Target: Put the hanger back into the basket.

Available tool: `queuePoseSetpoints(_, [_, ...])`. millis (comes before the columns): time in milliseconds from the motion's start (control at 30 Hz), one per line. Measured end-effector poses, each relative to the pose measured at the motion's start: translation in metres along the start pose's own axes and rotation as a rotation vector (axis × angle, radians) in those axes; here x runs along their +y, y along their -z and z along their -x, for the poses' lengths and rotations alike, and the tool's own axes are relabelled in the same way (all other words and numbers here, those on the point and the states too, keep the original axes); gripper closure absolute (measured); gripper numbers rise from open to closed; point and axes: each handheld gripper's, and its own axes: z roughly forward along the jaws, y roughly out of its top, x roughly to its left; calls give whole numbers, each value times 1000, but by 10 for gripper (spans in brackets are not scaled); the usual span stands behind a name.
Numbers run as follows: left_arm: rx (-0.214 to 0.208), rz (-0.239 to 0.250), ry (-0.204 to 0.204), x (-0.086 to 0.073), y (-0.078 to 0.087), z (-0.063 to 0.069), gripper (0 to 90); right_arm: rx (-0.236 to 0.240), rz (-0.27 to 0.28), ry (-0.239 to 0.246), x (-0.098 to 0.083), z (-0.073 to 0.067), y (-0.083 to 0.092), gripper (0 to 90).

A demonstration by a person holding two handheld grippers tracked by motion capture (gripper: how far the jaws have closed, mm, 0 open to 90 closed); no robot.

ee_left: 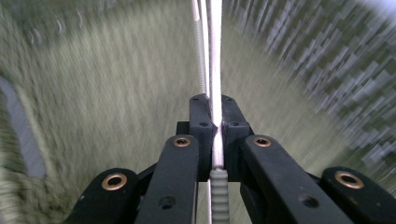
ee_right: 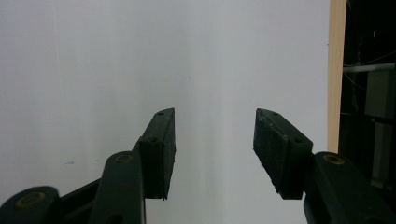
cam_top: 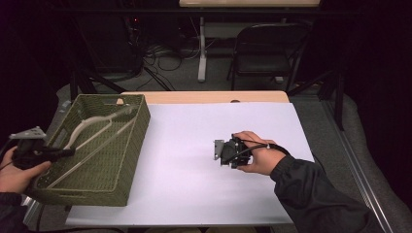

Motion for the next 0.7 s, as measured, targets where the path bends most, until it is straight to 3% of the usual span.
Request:
queuePoseSetpoints(67, [-8,-45,-8,3,-6,3,847,-1,0,10,-1,1,0,492])
queuePoseSetpoints(100, [-8,-55,-14,7,-7,5,777,1,3,6,-2,2,0,492])
queuePoseSetpoints(133, [-4,-33,-26,9,-7,7,700,1,2,6,-2,2,0,492])
queuePoseSetpoints(167, [-21,-8,-9,12,-6,9,654,-1,0,4,-3,2,0,492])
queuePoseSetpoints(400, [10,67,-9,17,1,17,482,-5,5,-6,-5,2,4,488])
queuePoseSetpoints(600, [13,169,-7,15,27,32,419,-12,17,-12,-7,-1,9,482])
queuePoseSetpoints(700, [45,182,0,11,33,38,417,-18,16,-18,-10,-2,12,479])
